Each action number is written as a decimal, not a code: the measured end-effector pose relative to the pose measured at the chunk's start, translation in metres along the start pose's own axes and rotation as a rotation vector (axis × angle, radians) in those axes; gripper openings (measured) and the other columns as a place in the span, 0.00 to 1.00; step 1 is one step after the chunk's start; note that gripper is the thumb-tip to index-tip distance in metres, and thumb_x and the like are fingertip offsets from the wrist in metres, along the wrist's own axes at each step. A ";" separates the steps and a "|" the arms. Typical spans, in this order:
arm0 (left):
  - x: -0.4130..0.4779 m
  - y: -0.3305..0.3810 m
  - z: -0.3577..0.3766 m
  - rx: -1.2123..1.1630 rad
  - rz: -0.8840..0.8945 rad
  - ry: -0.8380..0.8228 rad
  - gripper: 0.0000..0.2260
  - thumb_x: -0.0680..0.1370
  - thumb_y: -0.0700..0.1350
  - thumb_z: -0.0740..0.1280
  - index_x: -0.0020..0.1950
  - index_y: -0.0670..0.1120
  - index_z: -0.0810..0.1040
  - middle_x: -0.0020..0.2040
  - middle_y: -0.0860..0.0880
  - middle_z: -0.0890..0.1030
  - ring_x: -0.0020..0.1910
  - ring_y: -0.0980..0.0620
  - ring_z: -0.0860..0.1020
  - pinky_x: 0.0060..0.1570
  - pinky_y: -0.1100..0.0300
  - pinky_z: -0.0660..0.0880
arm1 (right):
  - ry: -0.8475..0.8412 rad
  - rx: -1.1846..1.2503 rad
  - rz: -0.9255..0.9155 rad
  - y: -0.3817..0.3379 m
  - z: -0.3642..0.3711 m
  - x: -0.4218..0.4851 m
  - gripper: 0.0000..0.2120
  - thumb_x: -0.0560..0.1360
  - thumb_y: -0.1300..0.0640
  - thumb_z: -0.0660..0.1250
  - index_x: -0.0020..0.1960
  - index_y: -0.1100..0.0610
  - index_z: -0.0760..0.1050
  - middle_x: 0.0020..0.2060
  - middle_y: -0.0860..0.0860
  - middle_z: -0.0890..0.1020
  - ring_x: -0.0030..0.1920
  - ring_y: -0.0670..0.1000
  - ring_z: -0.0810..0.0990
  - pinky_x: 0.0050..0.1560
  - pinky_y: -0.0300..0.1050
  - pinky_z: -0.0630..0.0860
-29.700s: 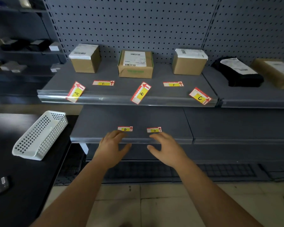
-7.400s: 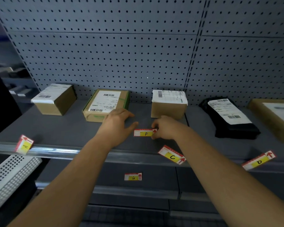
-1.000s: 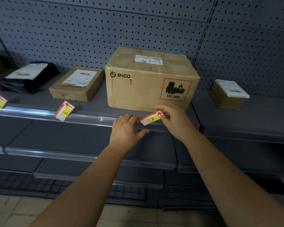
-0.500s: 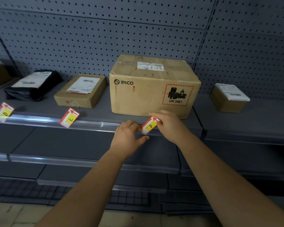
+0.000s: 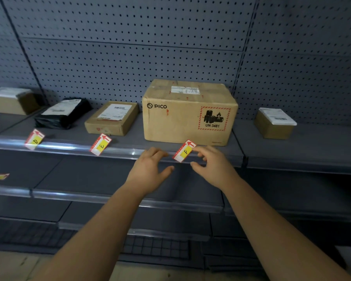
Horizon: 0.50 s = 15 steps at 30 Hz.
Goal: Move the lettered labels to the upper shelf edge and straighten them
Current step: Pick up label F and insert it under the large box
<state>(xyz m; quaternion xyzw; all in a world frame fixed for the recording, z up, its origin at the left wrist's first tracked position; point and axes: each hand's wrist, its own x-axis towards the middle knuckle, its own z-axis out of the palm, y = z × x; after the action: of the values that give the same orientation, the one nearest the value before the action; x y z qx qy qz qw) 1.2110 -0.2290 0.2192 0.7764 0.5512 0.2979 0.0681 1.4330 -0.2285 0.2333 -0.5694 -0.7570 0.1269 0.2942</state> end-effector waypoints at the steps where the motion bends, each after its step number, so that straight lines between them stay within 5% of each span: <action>1: -0.006 0.001 -0.004 0.015 0.013 0.008 0.20 0.74 0.56 0.67 0.64 0.50 0.74 0.61 0.52 0.74 0.61 0.52 0.70 0.62 0.56 0.69 | -0.006 -0.019 -0.010 -0.005 0.001 -0.007 0.20 0.75 0.50 0.67 0.67 0.47 0.72 0.54 0.45 0.75 0.54 0.46 0.74 0.52 0.45 0.74; 15: -0.116 -0.078 -0.107 0.015 0.068 -0.008 0.25 0.73 0.64 0.60 0.64 0.51 0.73 0.63 0.53 0.73 0.63 0.51 0.69 0.62 0.51 0.68 | -0.024 -0.035 -0.041 -0.145 0.069 -0.073 0.24 0.75 0.39 0.65 0.68 0.48 0.73 0.61 0.45 0.73 0.63 0.46 0.70 0.63 0.48 0.71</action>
<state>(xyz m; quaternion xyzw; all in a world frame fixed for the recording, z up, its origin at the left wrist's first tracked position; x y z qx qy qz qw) 1.0651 -0.3275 0.2272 0.7963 0.5266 0.2928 0.0542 1.2906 -0.3332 0.2328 -0.5575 -0.7740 0.1142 0.2776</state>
